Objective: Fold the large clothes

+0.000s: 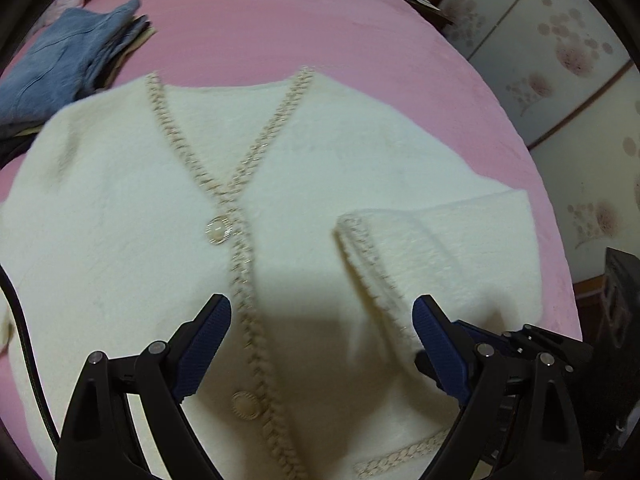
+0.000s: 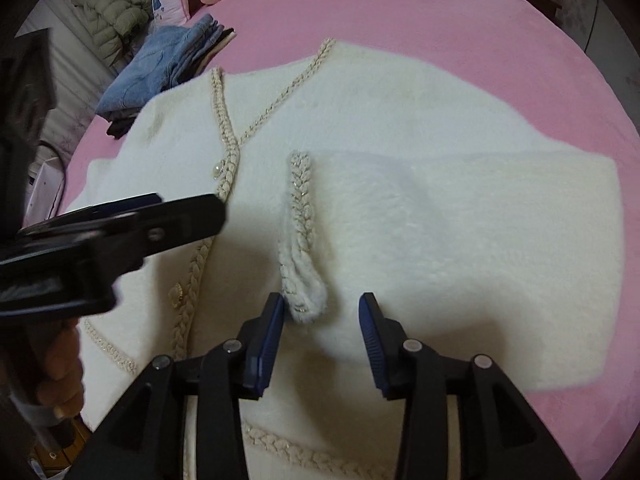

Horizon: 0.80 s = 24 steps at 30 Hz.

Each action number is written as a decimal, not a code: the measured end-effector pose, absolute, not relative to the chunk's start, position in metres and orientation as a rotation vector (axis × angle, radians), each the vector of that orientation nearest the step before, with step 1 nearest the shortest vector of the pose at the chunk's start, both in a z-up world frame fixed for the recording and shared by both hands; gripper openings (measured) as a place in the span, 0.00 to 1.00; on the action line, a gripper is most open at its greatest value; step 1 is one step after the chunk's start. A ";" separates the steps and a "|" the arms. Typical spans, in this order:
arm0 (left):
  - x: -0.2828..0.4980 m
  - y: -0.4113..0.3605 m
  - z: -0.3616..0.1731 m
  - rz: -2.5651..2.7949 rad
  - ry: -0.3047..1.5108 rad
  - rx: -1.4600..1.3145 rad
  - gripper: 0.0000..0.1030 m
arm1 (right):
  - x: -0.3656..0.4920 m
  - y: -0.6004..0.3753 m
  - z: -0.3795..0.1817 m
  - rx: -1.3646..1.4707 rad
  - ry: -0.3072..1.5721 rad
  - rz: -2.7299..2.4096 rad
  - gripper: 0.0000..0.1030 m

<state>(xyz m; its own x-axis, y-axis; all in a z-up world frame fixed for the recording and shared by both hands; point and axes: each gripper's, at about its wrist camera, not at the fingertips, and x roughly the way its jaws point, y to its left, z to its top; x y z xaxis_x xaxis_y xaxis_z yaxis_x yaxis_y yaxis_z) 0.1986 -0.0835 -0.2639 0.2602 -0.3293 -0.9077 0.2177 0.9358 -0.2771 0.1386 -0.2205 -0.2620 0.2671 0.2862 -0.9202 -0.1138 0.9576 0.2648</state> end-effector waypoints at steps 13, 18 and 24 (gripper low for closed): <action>0.210 -0.112 -0.323 -0.473 1.420 -0.280 0.57 | 0.111 -0.266 -0.243 0.180 1.238 0.202 0.39; 0.211 -0.123 -0.340 -0.460 1.424 -0.282 0.56 | 0.104 -0.282 -0.246 0.207 1.242 0.178 0.39; 0.218 -0.146 -0.331 -0.457 1.406 -0.210 0.12 | 0.094 -0.299 -0.248 0.215 1.254 0.132 0.39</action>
